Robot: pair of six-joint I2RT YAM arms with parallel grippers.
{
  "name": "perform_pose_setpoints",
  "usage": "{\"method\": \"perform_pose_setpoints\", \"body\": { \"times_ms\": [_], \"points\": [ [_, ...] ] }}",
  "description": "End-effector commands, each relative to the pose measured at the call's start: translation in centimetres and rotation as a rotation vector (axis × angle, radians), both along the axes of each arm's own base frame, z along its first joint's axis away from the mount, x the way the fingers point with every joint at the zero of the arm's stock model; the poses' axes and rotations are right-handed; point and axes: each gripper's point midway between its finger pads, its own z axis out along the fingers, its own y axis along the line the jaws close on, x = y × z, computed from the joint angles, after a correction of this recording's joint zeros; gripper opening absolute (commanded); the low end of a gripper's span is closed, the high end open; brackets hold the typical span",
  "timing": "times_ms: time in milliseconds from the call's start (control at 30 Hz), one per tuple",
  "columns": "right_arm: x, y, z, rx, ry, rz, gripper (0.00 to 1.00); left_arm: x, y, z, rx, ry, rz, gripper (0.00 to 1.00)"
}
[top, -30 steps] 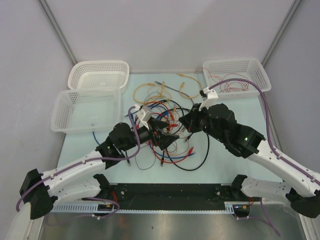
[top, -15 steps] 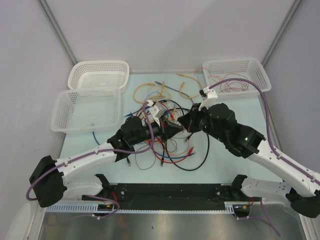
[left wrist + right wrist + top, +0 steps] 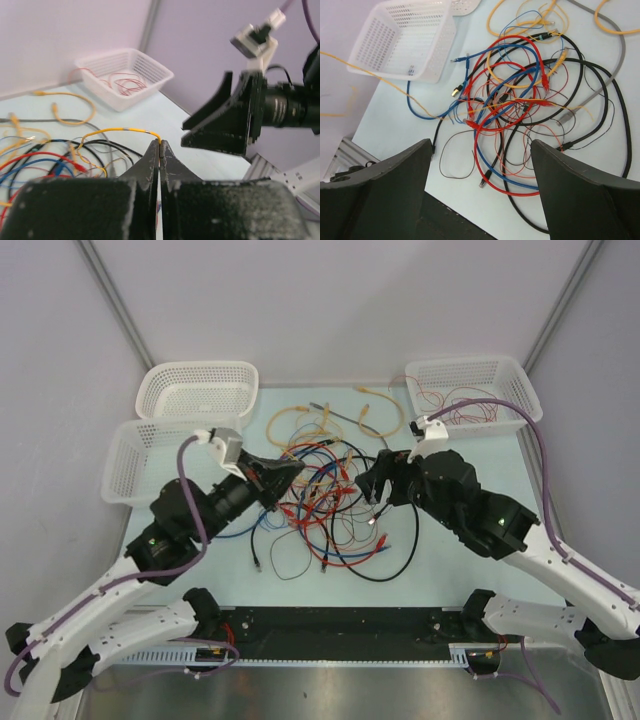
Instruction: Untangle the cables
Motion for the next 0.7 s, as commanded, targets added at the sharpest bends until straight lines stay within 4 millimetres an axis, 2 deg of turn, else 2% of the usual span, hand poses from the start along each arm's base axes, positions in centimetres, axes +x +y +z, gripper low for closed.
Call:
{"method": "perform_pose_setpoints", "body": {
  "times_ms": [0, 33, 67, 100, 133, 167, 200, 233, 267, 300, 333, 400, 433, 467, 500, 567, 600, 667],
  "points": [
    [0.5, -0.3, 1.0, -0.027, -0.039, -0.016, 0.84, 2.4, 3.7, 1.0, 0.068, 0.077, 0.217, 0.0],
    [0.6, -0.3, 0.6, -0.036, -0.036, -0.016, 0.84, 2.8, 4.7, 3.1, 0.028, 0.071, 0.263, 0.0],
    [0.7, -0.3, 0.6, -0.038, -0.041, -0.014, 0.83, 3.8, 5.2, 2.7, 0.058, 0.099, 0.308, 0.0],
    [0.7, -0.3, 0.5, -0.038, -0.041, -0.018, 0.83, 4.5, 5.8, 3.1, 0.06, 0.105, 0.351, 0.0],
    [0.7, -0.3, 0.6, -0.036, -0.044, -0.017, 0.83, 4.9, 6.8, 4.9, 0.037, 0.093, 0.396, 0.0],
    [0.7, -0.4, 0.6, -0.039, -0.049, -0.015, 0.83, 6.7, 8.4, 4.3, 0.069, 0.123, 0.51, 0.0],
    [0.6, -0.4, 0.7, -0.038, -0.054, -0.013, 0.83, 7.4, 9.3, 4.8, 0.069, 0.131, 0.565, 0.0],
    [0.6, -0.5, 0.6, -0.043, -0.059, -0.01, 0.83, 7.7, 10.2, 7.0, 0.039, 0.112, 0.605, 0.0],
    [0.7, -0.4, 0.7, -0.052, -0.072, -0.003, 0.83, 8.7, 10.4, 7.3, 0.054, 0.117, 0.635, 0.0],
    [0.8, -0.4, 0.8, -0.061, -0.083, 0.005, 0.83, 8.9, 10.4, 8.4, 0.045, 0.102, 0.64, 0.0],
    [0.9, -0.3, 0.8, -0.068, -0.09, 0.006, 0.83, 8.7, 10.8, 11.0, 0.016, 0.057, 0.642, 0.0],
    [1.3, 0.1, 0.3, -0.086, -0.091, 0.011, 0.83, 9.7, 10.8, 12.4, 0.014, 0.04, 0.679, 0.0],
    [1.3, 0.4, 0.3, -0.086, -0.091, 0.019, 0.82, 9.3, 11.5, 15.1, -0.021, -0.004, 0.698, 0.0],
    [1.4, 0.8, 0.0, -0.088, -0.084, 0.033, 0.82, 9.6, 11.9, 16.1, -0.029, -0.017, 0.729, 0.0],
    [1.4, 1.1, -0.1, -0.089, -0.083, 0.04, 0.82, 9.6, 12.3, 18.5, -0.053, -0.053, 0.745, 0.0],
    [1.5, 1.5, -0.5, -0.09, -0.08, 0.053, 0.82, 9.7, 12.5, 20.7, -0.081, -0.087, 0.754, 0.0],
    [1.5, 1.6, -0.6, -0.094, -0.083, 0.06, 0.82, 9.5, 12.5, 22.8, -0.11, -0.118, 0.751, 0.0],
    [1.9, 1.6, -0.8, -0.095, -0.094, 0.05, 0.82, 9.1, 12.6, 24.6, -0.136, -0.142, 0.74, 0.0]
  ]
}}
